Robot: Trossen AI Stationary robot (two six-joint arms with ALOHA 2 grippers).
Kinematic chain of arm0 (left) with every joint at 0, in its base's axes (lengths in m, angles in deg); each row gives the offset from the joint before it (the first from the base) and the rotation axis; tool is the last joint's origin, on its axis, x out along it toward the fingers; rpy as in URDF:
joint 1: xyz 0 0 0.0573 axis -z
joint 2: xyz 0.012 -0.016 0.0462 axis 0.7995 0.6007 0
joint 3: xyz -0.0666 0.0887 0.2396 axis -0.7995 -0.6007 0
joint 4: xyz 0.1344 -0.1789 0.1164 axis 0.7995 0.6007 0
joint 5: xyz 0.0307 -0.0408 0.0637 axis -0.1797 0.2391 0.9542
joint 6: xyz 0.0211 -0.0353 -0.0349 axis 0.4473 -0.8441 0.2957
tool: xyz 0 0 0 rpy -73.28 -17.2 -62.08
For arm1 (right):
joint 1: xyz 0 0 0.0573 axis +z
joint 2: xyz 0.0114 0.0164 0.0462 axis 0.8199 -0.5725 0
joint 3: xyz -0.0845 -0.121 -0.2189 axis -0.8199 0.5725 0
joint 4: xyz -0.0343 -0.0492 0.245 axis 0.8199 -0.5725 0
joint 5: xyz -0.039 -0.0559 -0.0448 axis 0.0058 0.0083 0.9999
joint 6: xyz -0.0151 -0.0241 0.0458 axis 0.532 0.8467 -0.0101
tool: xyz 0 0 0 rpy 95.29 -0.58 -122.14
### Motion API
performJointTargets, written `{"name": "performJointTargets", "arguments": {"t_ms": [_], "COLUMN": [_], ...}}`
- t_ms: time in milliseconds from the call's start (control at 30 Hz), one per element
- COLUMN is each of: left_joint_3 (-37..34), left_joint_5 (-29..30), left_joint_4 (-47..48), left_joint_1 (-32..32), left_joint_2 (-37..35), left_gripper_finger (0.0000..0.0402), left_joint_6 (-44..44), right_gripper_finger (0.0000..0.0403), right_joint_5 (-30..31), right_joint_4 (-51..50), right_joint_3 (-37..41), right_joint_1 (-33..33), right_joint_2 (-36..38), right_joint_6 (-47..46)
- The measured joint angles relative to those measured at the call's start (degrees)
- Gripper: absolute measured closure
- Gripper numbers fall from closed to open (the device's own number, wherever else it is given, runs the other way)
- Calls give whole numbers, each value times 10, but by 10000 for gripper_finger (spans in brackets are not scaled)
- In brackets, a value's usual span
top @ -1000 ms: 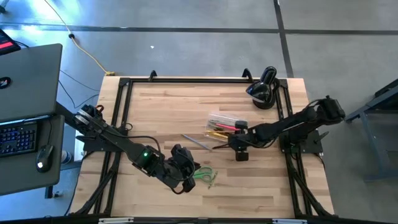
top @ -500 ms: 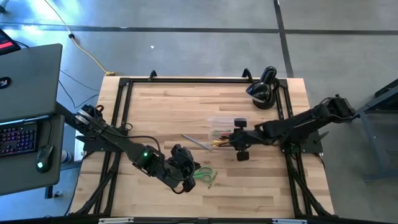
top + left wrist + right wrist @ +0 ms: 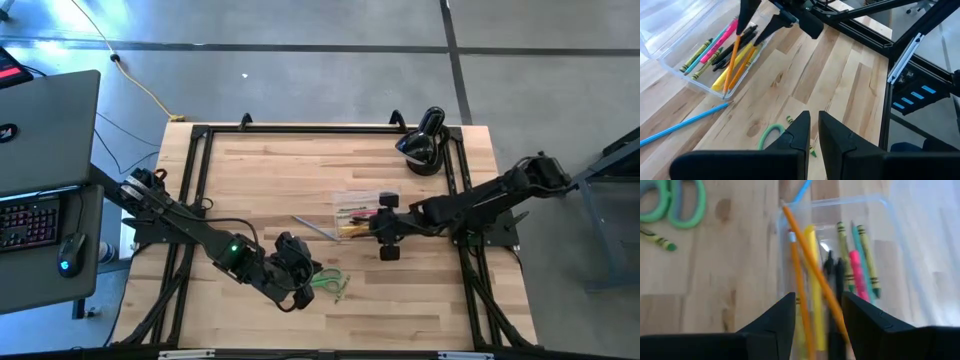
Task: Pick & place school supplies into a supply box
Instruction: Adjust the supply box
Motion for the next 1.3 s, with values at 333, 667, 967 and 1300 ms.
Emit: {"name": "performJointTargets", "arguments": {"t_ms": [333,667,967,1300], "left_joint_3": [0,0,0,1], "left_joint_5": [-1,19,38,24], "left_joint_4": [0,13,23,3], "left_joint_1": [0,-1,-71,-162], "left_joint_2": [0,0,28,53], "left_gripper_finger": [334,334,334,335], "left_joint_6": [6,24,50,65], "right_gripper_finger": [263,263,263,263], "right_joint_5": [55,-44,-76,-88], "right_joint_4": [-1,63,77,73], "right_joint_3": [0,0,0,0], "right_joint_1": [8,-14,-17,-17], "right_joint_2": [0,0,0,0], "right_joint_6": [12,34,35,34]}}
